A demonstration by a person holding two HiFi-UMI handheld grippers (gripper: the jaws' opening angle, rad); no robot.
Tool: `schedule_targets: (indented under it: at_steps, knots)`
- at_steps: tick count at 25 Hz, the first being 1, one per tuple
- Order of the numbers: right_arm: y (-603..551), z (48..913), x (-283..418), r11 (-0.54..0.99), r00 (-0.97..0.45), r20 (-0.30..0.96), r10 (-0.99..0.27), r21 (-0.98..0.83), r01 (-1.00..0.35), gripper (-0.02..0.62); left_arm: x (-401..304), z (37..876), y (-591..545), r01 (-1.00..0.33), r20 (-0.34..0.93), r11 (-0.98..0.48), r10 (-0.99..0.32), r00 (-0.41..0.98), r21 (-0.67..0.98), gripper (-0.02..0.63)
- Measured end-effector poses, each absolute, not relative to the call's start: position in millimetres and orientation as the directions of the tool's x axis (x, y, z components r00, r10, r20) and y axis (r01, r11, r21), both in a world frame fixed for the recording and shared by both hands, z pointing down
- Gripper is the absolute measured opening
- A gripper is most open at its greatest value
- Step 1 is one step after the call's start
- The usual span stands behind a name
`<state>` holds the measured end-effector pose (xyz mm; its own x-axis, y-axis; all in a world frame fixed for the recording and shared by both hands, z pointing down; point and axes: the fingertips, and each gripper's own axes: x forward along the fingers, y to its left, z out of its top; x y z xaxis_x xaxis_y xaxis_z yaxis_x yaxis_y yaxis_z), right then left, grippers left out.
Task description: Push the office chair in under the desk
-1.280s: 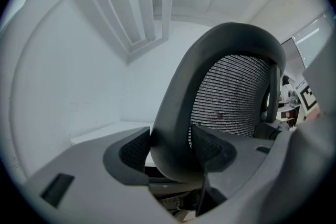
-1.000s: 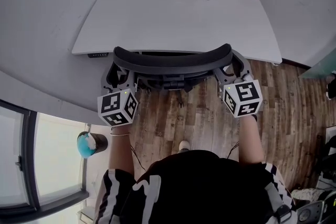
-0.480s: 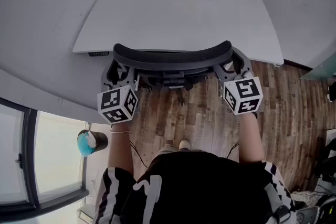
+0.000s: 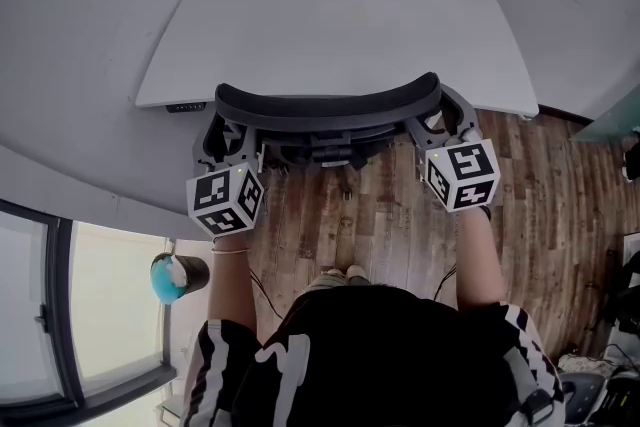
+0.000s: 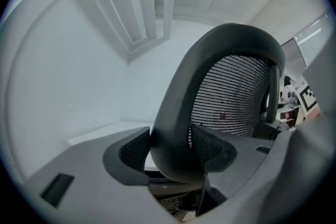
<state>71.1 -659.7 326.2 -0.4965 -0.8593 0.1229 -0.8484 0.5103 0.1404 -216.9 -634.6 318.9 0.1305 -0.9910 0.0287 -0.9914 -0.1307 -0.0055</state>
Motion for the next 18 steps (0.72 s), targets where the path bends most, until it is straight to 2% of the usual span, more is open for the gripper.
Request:
schedule_targets:
  at_steps: [18]
  knots:
    - [-665.5, 326.2, 49.9, 0.465, -0.446, 0.144, -0.883, 0.143, -0.874, 0.255, -238.7, 318.7, -652.2, -0.986, 0.045, -0.169, -0.985, 0.168, -0.005, 0.247]
